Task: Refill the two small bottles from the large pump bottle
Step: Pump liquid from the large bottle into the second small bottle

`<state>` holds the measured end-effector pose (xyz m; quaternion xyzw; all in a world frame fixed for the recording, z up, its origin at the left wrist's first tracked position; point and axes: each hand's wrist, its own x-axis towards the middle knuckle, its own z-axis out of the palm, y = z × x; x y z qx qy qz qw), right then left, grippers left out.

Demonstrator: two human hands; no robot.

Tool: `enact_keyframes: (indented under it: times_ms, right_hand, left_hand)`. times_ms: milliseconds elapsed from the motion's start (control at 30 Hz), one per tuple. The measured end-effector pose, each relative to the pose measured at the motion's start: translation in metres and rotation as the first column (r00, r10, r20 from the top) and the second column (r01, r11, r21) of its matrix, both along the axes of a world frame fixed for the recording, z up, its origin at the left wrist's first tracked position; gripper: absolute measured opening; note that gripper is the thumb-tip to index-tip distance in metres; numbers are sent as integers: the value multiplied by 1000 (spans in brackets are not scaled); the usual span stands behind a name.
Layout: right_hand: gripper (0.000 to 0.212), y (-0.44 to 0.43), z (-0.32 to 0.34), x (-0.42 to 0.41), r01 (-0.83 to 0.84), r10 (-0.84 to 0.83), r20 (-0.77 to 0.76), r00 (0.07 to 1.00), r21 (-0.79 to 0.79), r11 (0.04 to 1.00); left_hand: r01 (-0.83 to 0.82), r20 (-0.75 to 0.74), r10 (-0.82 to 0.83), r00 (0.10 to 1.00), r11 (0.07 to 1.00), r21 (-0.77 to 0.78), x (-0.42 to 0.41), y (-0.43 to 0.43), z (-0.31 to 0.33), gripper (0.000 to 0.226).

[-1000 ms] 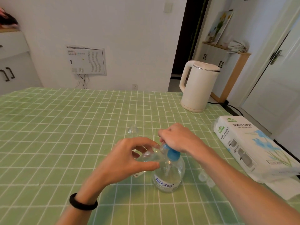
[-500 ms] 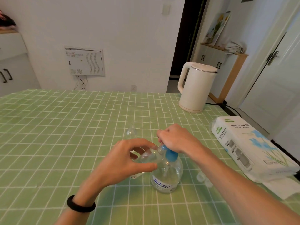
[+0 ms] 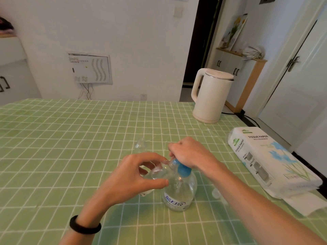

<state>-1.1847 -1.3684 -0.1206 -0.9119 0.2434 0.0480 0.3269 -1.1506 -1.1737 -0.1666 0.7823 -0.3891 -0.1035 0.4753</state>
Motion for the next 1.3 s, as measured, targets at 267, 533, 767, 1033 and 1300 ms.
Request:
enact_keyframes:
  times_ms: [267,533,767,1033,1300]
  right_hand:
    - [42,2,-4,-1,22,-21,-14,1000,53,998]
    - [42,3,0,-2,14,-13,-10,1000,28,1000]
    - [44,0,-3,0,17,-18,20,1000,46,999]
    - [46,4,-6,-3,13,-13,12,1000,46,999]
    - [43,-1,-1,1,-4,4,20,1000,3,1000]
  left_hand:
    - [9,4,-9,1000,1000,19,1,-1,-1,43]
    - [6,13,-6,1000,1000,24,-1,0,3,42]
    - [6,17,-6,1000,1000,10,0,-1,2,41]
    - [13,21,-13,1000,1000,15,0,0,1,47]
    - [14,7,-14,1000,1000,-10,0,0,1,43]
